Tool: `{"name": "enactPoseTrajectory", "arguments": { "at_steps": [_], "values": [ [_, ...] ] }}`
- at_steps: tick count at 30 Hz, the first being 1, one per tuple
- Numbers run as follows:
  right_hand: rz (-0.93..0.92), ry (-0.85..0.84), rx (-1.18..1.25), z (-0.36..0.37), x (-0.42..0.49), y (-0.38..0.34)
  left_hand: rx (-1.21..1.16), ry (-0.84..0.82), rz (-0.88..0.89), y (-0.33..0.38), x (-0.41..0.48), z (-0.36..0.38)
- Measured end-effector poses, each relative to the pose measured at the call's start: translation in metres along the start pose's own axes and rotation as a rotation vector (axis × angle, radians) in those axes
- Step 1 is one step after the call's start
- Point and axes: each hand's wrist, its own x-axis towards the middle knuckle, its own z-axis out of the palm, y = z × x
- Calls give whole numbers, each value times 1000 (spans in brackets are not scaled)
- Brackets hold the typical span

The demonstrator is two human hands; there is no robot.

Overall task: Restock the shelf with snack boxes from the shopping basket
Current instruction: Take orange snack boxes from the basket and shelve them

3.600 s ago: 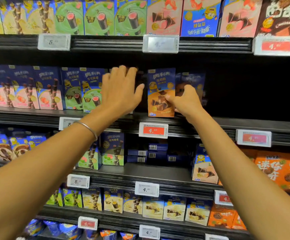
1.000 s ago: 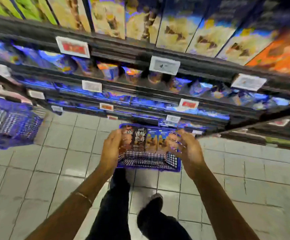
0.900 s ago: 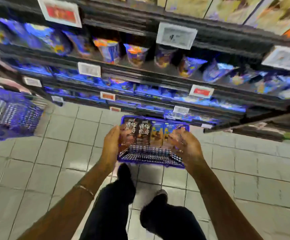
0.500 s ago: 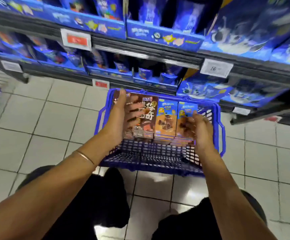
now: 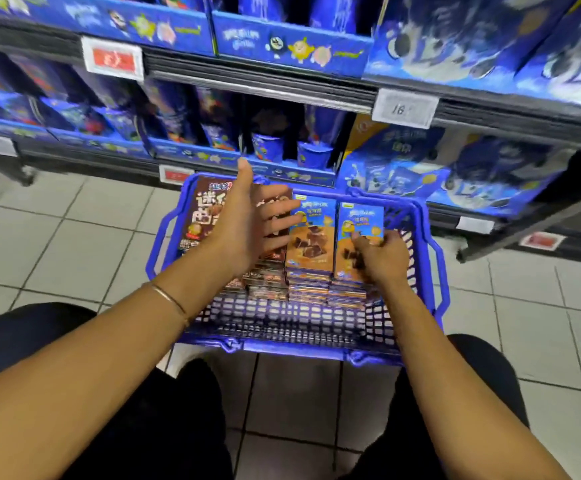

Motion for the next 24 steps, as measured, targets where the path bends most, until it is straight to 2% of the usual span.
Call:
{"name": "enactPoseTrajectory", "arguments": {
  "at_steps": [5,7,12,15,17,21,24],
  "values": [
    [-1,145,59,-21,-8,-2,-25,53,7,-3,-1,5],
    [-16,157,153,-33,-14,-11,-13,42,-15,-4,-2,15],
    [-108,23,356,-42,-45,-54,102,-26,-9,-17,-5,38],
    [-172,-121,406,-25,-65,-80,-19,-158,-42,-20,-4,42],
    [-182,-166,377,-12,-76,-90,-129,-250,4,-19,-2,39],
    [-194,-162,347,0,-82,-104,-225,-262,47,-14,1,28],
    [-126,-232,454,-4,-68,-104,-252,-262,51,-6,2,25]
  ]
}}
